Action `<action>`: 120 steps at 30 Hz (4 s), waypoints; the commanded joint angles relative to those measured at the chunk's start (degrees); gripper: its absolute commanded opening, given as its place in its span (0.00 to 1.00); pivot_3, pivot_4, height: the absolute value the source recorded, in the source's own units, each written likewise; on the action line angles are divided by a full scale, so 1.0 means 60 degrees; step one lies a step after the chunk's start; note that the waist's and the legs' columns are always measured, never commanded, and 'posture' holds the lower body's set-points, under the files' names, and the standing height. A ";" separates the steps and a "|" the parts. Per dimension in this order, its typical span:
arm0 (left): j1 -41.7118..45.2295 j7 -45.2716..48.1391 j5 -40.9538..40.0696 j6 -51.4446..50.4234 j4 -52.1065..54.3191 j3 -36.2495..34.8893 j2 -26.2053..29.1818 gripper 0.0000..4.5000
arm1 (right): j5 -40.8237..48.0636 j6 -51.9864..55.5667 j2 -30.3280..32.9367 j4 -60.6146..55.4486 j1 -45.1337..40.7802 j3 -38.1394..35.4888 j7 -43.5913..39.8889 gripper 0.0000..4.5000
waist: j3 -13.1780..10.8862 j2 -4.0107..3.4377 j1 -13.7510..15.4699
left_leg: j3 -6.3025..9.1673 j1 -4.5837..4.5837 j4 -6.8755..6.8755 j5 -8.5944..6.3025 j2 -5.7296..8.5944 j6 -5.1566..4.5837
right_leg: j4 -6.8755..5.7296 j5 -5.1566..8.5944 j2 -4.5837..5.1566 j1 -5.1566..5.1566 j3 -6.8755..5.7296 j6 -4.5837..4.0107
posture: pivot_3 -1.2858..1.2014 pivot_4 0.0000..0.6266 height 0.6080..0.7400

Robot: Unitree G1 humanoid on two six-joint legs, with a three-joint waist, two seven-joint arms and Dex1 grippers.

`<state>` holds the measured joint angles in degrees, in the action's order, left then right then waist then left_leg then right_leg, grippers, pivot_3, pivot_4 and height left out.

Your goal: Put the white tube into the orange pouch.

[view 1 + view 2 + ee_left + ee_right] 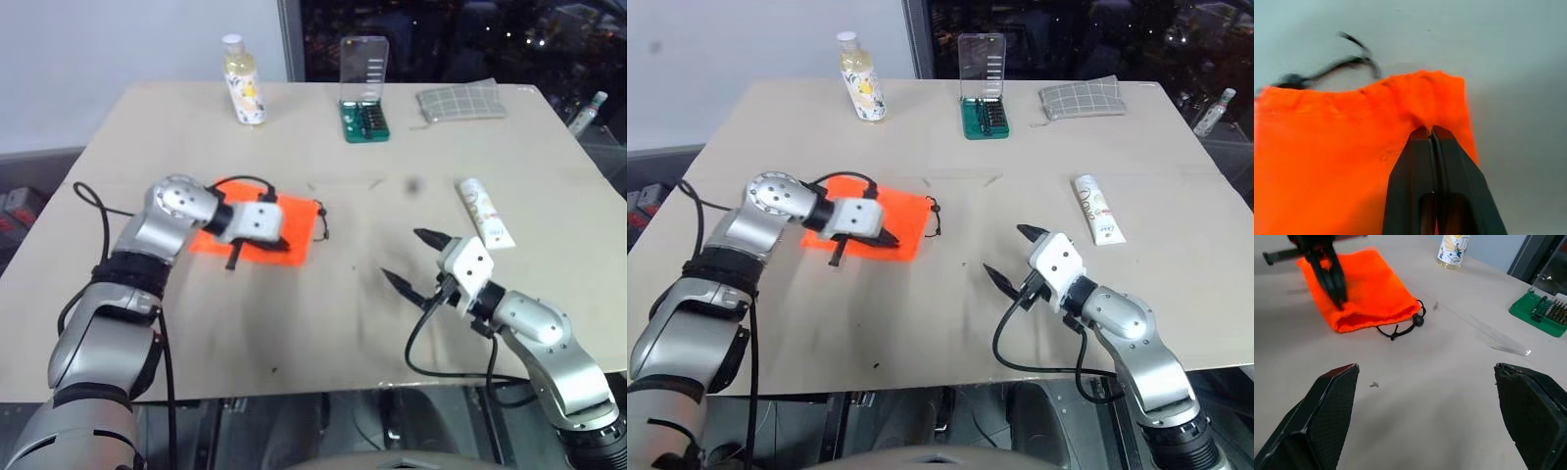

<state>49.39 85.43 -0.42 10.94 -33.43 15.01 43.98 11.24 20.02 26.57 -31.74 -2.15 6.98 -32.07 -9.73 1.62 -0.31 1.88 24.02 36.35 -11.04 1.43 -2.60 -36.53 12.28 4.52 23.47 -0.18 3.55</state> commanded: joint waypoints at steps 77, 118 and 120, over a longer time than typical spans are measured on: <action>-0.2263 0.0057 -0.2583 -0.2907 0.3816 -0.2347 0.0978 0.00 | -0.0216 0.1874 0.0164 0.2351 -0.3980 0.0946 -0.1476 0.00 | -0.0022 -0.0033 -0.0100 | -0.0005 0.0008 -0.0010 0.0000 -0.0008 -0.0001 | -0.0011 -0.0006 -0.0008 0.0030 0.0010 -0.0008 | 0.52 0.24 1.00; -0.4307 -0.1211 -0.2187 -0.1560 0.5636 -0.2296 0.1120 0.00 | -0.2446 -0.0583 -0.1706 0.6443 -0.6443 0.3559 -0.3775 0.00 | -0.0029 -0.0042 -0.0060 | 0.0004 0.0008 -0.0021 -0.0004 0.0002 0.0013 | -0.0001 -0.0010 -0.0014 0.0045 0.0011 -0.0015 | 0.52 0.24 1.00; -0.4415 -0.1259 -0.2244 -0.1569 0.5796 -0.2267 0.1094 0.00 | -0.2342 -0.0481 -0.1568 0.6142 -0.6343 0.3577 -0.3911 0.00 | -0.0028 -0.0041 -0.0081 | 0.0001 0.0007 -0.0021 -0.0005 0.0005 0.0014 | 0.0000 -0.0010 -0.0010 0.0042 0.0011 -0.0015 | 0.52 0.24 1.00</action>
<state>23.23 78.52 -13.53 0.57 -0.63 2.38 50.28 -3.79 16.30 17.18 8.44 -40.39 29.60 -54.34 -9.90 1.37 -0.79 1.87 24.07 36.22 -11.07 1.46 -2.52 -36.53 12.22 4.45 23.73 -0.12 3.46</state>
